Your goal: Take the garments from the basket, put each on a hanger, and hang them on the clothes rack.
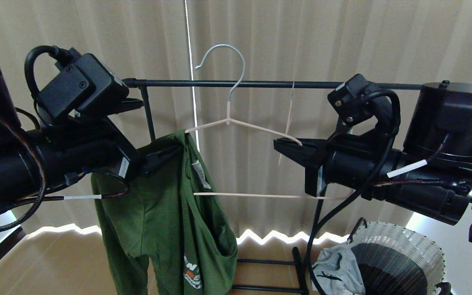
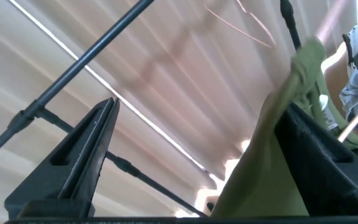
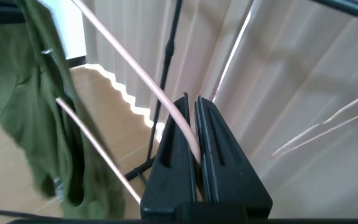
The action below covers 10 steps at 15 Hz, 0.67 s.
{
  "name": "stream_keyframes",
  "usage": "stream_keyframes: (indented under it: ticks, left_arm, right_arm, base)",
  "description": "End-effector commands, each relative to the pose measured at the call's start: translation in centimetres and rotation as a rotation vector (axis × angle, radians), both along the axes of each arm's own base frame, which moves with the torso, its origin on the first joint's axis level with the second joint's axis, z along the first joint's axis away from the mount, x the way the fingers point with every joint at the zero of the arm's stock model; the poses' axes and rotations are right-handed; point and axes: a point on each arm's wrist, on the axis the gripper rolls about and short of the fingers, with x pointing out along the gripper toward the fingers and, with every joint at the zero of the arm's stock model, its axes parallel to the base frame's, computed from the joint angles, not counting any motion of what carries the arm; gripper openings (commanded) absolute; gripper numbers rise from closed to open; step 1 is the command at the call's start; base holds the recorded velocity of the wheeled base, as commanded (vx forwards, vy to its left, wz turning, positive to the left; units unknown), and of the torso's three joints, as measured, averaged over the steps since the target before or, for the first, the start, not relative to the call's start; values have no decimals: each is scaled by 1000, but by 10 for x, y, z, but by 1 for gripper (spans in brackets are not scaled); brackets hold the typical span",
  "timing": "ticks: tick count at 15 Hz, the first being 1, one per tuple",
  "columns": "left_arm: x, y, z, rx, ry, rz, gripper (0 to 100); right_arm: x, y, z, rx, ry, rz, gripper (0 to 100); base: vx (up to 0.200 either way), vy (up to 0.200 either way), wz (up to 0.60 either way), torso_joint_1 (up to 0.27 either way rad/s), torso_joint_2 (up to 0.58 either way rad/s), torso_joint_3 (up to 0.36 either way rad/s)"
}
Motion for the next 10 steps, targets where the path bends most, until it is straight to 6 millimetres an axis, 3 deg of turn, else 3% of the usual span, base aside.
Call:
stream_keyframes:
  ticks: [1,5,6,10]
  left_arm:
    - [2,-1,-3,5,10,-1,100]
    - [2,-1,-4,9,15,-2,100]
    - [2,-1,-5,10,18,-2,0]
    - [3,-1,-8,13,28,-2,0]
  right_arm:
    - [-4,1,0,1,-1,13,0]
    - [-8,3,2,4,-7,27,0]
    - [-9,2,3,5,-8,29,0]
    - [-9,3,2,4,-7,32,0]
  base:
    - [0,0,0,0,0,0]
    - [0,0,0,0,0,0]
    - [0,0,0,0,0,0]
    - [0,0,0,0,0,0]
